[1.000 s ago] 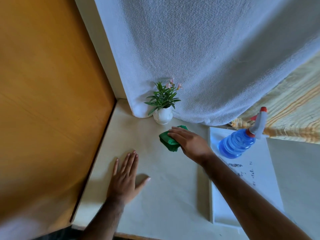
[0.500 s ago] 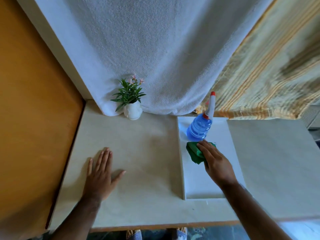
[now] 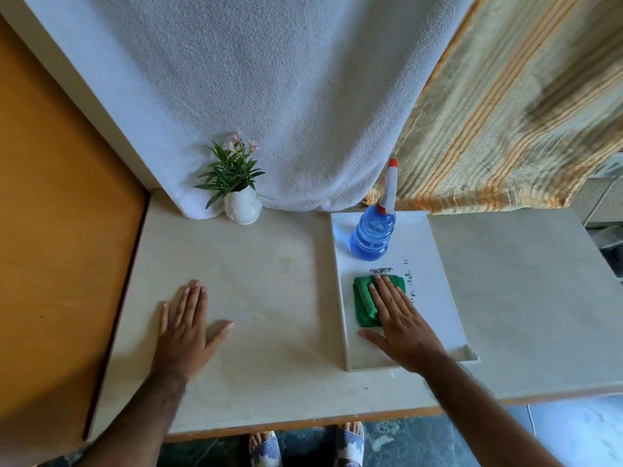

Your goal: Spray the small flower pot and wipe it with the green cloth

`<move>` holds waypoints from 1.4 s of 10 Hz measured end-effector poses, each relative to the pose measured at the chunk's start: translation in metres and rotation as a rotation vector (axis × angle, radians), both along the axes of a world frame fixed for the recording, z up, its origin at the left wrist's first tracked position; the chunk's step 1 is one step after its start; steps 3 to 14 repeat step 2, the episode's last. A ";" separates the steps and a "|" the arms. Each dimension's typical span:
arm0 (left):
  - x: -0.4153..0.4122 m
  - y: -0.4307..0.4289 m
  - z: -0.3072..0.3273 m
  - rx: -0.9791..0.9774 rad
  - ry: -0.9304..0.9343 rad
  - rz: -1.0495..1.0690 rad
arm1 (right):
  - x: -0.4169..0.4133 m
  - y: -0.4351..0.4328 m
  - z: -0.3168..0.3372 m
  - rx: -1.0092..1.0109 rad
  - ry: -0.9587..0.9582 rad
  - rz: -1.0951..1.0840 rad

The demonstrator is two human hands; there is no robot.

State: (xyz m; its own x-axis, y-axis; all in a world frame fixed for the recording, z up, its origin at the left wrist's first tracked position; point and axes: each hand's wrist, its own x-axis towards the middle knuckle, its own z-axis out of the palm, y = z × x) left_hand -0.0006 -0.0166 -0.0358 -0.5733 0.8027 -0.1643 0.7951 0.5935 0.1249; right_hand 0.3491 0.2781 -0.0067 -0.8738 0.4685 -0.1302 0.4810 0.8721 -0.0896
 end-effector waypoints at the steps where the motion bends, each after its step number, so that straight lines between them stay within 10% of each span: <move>1: -0.002 0.005 0.008 -0.052 -0.046 0.008 | -0.001 0.004 0.002 -0.002 -0.006 0.009; 14: 0.001 0.016 0.018 -0.107 -0.065 0.026 | -0.003 0.005 0.014 -0.012 0.006 -0.014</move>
